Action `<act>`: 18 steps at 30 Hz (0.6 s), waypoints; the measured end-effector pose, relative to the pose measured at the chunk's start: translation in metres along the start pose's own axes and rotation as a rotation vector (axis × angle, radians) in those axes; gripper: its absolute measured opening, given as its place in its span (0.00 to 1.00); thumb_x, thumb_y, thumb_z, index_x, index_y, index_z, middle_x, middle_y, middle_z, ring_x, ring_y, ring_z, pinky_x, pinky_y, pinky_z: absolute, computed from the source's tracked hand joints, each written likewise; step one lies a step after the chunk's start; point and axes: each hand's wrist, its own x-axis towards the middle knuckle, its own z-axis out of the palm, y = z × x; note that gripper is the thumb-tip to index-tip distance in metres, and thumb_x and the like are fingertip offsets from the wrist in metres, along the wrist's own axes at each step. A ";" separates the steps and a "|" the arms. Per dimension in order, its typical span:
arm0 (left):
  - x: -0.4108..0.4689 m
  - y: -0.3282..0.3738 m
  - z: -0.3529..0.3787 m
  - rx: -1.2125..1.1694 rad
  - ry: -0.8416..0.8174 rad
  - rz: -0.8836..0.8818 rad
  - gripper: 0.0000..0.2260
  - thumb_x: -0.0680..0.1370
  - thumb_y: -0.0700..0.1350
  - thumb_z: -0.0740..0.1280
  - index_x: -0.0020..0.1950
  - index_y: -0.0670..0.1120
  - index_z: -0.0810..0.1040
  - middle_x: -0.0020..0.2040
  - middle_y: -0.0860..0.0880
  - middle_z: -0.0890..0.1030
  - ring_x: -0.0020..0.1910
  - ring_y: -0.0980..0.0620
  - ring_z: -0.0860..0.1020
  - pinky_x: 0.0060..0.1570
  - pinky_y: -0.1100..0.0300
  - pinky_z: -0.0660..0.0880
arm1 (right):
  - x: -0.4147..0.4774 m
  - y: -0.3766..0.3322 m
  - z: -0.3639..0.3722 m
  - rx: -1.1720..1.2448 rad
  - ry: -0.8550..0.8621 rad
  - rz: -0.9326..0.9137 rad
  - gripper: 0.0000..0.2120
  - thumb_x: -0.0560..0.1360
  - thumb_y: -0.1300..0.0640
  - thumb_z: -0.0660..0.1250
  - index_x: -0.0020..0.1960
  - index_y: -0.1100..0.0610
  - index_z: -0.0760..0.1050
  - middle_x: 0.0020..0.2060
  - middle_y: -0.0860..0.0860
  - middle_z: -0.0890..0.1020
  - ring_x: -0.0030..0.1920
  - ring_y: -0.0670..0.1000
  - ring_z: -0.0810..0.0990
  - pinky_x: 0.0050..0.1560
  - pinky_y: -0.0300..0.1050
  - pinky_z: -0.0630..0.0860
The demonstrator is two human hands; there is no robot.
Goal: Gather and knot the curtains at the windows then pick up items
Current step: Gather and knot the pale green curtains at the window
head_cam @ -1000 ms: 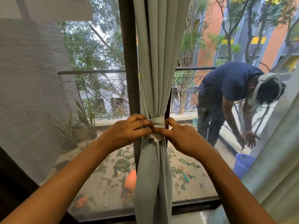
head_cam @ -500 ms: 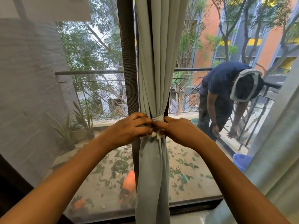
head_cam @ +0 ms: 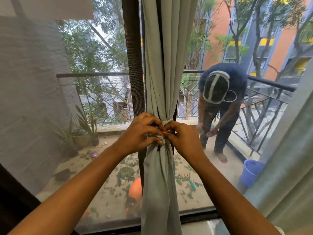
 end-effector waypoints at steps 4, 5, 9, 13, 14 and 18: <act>-0.005 0.005 0.009 0.003 0.134 -0.003 0.08 0.72 0.48 0.71 0.44 0.45 0.85 0.49 0.47 0.81 0.53 0.54 0.70 0.55 0.65 0.64 | 0.005 0.004 -0.005 0.190 -0.121 0.094 0.03 0.71 0.58 0.72 0.43 0.52 0.83 0.37 0.47 0.84 0.37 0.45 0.80 0.45 0.45 0.78; -0.005 0.004 0.011 0.028 0.153 0.021 0.07 0.72 0.47 0.72 0.45 0.44 0.84 0.49 0.47 0.81 0.52 0.52 0.71 0.56 0.67 0.63 | 0.007 0.005 -0.007 0.252 -0.171 0.112 0.03 0.71 0.59 0.72 0.44 0.53 0.83 0.38 0.49 0.84 0.39 0.48 0.82 0.47 0.49 0.79; -0.007 0.006 0.015 0.074 0.239 0.058 0.12 0.70 0.45 0.76 0.49 0.44 0.80 0.53 0.48 0.74 0.52 0.48 0.73 0.55 0.64 0.69 | 0.006 0.007 -0.012 0.352 -0.233 0.111 0.05 0.73 0.62 0.70 0.46 0.55 0.83 0.41 0.53 0.85 0.42 0.51 0.84 0.51 0.53 0.80; -0.009 0.013 0.022 0.053 0.365 -0.004 0.24 0.69 0.51 0.75 0.62 0.50 0.71 0.68 0.46 0.64 0.67 0.43 0.67 0.62 0.48 0.73 | 0.001 0.006 -0.013 0.391 -0.219 0.115 0.06 0.73 0.64 0.70 0.46 0.54 0.83 0.40 0.52 0.85 0.41 0.51 0.84 0.50 0.53 0.80; -0.010 0.012 0.023 0.001 0.394 -0.060 0.31 0.69 0.54 0.75 0.68 0.52 0.67 0.73 0.47 0.58 0.72 0.42 0.62 0.67 0.47 0.69 | 0.000 0.006 -0.014 0.395 -0.223 0.108 0.06 0.73 0.63 0.70 0.45 0.54 0.83 0.40 0.51 0.85 0.41 0.50 0.84 0.50 0.52 0.80; -0.010 0.023 0.025 -0.545 0.251 -0.551 0.46 0.64 0.43 0.80 0.75 0.56 0.58 0.73 0.53 0.67 0.70 0.51 0.70 0.62 0.62 0.73 | -0.005 0.007 -0.020 0.371 -0.268 0.040 0.06 0.75 0.60 0.68 0.50 0.54 0.82 0.43 0.48 0.85 0.44 0.44 0.83 0.53 0.45 0.79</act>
